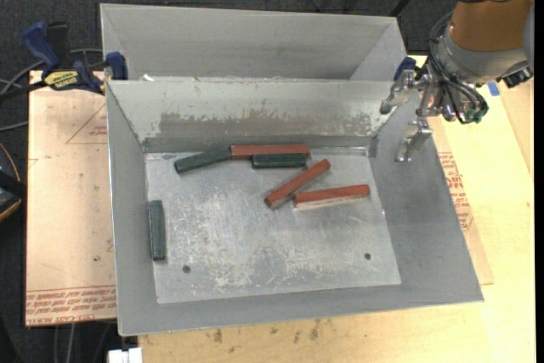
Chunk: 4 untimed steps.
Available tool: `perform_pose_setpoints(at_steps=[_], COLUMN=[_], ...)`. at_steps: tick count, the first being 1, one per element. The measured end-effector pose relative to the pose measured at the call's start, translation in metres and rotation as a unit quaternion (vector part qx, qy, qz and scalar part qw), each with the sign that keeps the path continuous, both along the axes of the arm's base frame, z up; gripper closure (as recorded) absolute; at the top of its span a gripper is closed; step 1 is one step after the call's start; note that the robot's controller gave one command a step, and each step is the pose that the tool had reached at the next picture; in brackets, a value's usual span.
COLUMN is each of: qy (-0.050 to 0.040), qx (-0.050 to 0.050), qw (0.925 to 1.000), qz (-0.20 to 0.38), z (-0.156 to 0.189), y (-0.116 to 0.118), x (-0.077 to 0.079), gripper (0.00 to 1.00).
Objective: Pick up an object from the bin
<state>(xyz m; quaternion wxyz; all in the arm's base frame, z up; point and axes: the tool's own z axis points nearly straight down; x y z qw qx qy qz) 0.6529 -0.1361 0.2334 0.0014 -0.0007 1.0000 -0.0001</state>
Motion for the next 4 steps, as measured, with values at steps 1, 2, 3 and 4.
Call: perform_pose_setpoints(at_steps=[1, 2, 3, 4], qy=[-0.0025, -0.0029, -0.0029, 0.0009], qx=[0.0, 0.0, 0.0, 0.001], qw=[1.0, 0.9999, 0.9999, 0.9996], qz=[-0.007, -0.014, -0.014, -0.03], z=[-0.058, -0.156, -0.156, 0.043], y=[0.007, 0.027, 0.027, 0.036], x=[-0.006, -0.014, -0.014, -0.025], gripper=[0.0, 1.0, 1.0, 1.0])
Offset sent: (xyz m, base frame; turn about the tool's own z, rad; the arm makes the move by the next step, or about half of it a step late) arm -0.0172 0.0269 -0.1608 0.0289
